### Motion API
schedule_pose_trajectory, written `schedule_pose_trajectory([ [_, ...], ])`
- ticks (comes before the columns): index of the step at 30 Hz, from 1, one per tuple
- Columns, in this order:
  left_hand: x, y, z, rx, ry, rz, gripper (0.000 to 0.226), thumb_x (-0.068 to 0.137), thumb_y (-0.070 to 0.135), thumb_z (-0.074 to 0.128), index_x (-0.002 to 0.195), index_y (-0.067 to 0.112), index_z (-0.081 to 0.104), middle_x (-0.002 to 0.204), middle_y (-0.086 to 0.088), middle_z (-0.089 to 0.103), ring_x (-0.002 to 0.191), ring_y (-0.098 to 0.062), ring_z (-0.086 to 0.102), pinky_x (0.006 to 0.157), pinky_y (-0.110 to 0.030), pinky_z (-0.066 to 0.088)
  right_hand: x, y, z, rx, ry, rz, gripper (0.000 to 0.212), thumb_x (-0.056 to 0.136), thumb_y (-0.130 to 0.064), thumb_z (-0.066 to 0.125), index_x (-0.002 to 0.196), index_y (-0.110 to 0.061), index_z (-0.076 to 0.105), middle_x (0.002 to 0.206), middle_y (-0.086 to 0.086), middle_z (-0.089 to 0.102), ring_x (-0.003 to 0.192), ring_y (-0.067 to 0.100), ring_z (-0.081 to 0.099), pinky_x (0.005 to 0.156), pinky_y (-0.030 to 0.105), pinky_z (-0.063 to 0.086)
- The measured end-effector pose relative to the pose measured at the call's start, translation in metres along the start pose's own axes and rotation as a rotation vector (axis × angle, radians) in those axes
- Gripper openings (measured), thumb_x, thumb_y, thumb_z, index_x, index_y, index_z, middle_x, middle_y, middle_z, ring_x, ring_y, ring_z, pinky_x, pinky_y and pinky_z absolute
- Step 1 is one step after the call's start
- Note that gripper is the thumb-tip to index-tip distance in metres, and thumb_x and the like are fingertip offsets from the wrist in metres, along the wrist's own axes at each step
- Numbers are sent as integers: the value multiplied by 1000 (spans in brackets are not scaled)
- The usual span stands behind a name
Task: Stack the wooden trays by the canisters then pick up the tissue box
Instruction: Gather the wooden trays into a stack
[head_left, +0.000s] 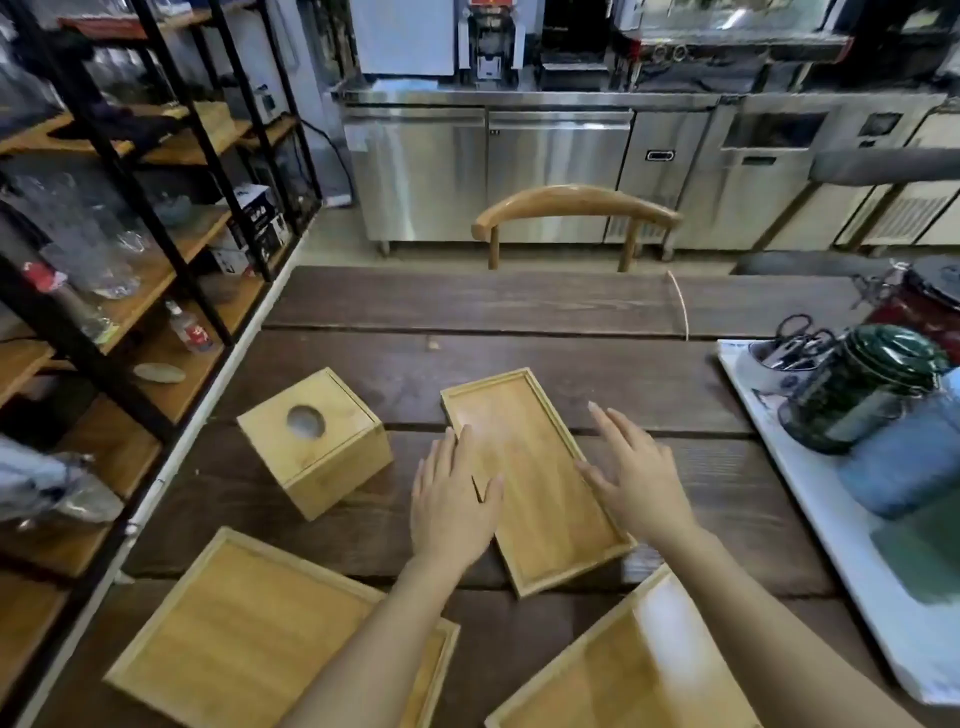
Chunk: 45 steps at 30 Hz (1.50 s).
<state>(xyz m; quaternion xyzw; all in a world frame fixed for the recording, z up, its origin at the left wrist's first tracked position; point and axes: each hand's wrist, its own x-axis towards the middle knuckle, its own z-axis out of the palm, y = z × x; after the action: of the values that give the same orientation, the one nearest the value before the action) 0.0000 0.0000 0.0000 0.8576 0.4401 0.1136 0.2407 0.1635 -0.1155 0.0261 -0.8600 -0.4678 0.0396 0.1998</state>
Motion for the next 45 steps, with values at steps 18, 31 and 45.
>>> schedule_pose_trajectory([
  [18,-28,11,36,-1094,-38,-481,59,89,14,57,142,28,33,143,0,45,128,-18,43,109,-43,35,-9,-14,32,1078,-282,810,82,79,-33,67,146,-21,21,154,8,24,140,32,24,111,50,20],
  [31,-43,10,-26,-943,-334,-96,27,93,22,54,119,28,56,114,8,66,105,-9,64,88,-25,53,-35,-14,-19,1061,-112,756,36,86,-27,61,115,-7,56,109,12,66,99,30,62,81,43,51],
  [45,-95,29,0,-600,-859,219,36,97,18,46,133,26,45,131,6,55,119,-10,53,100,-27,43,-178,2,-11,1005,656,1091,30,96,-15,42,122,-5,52,114,8,58,99,23,54,88,35,42],
])
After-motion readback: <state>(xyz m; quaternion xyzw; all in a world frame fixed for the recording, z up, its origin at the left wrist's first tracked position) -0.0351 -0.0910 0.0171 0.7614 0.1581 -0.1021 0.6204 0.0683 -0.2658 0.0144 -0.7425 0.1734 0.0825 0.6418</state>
